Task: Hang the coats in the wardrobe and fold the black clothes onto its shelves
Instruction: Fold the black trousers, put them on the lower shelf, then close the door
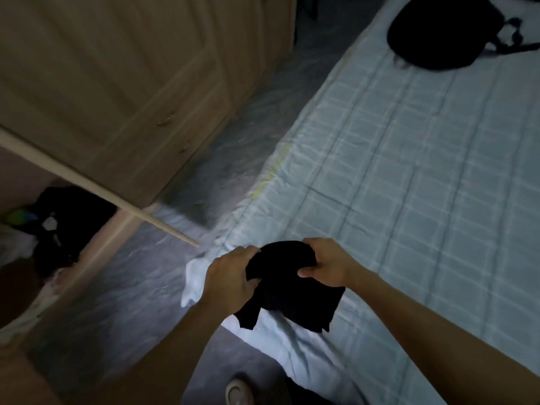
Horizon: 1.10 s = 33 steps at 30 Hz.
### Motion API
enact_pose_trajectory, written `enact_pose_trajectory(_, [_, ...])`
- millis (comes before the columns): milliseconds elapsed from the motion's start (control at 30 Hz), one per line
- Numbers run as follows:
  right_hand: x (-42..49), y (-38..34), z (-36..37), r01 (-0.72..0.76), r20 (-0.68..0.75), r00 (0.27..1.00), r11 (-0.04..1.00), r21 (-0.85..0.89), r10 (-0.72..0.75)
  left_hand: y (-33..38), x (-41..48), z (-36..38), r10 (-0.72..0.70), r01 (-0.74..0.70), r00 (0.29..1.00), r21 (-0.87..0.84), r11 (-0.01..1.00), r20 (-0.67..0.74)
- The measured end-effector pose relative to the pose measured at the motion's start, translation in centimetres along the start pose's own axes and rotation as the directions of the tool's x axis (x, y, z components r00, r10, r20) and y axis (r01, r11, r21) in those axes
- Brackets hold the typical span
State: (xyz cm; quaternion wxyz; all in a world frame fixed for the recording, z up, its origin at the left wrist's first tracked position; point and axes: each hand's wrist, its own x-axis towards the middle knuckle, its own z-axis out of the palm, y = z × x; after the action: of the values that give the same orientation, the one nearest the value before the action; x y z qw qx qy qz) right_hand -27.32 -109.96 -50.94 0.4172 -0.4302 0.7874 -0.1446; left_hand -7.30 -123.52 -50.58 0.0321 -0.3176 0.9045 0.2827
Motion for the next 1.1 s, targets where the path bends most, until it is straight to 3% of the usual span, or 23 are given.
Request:
enact_pose_trajectory(133, [2.8, -12.7, -1.4, 0.182, 0.067, 0.982, 0.975, -0.124, -0.174, -4.3, -4.8, -9.1, -0.176, 0.176, 0.975, -0.013, 0.984, -0.136])
enact_pose_trajectory(267, [4.5, -26.1, 0.4, 0.354, 0.131, 0.933, 0.923, -0.149, -0.336, -9.8, -11.3, -17.6, -0.339, 0.336, 0.902, -0.059, 0.94, -0.267])
enact_pose_trajectory(533, [7.9, -48.1, 9.4, 0.534, 0.207, 0.841, 0.828, -0.17, -0.5, -23.5, -22.7, -29.0, -0.499, 0.451, 0.751, -0.217, 0.866, -0.432])
enact_pose_trajectory(833, [15.5, -62.7, 20.1, 0.565, 0.282, 0.819, 0.788, -0.245, -0.499, -38.6, -28.1, -34.6, -0.603, 0.517, 0.636, -0.315, 0.796, -0.481])
enact_pose_trajectory(1100, [29.5, -71.8, 30.4, 0.66, 0.509, 0.713, 0.707, -0.253, -0.483, -54.2, -26.8, -34.5, -0.759, 0.614, 0.522, -0.446, 0.651, -0.388])
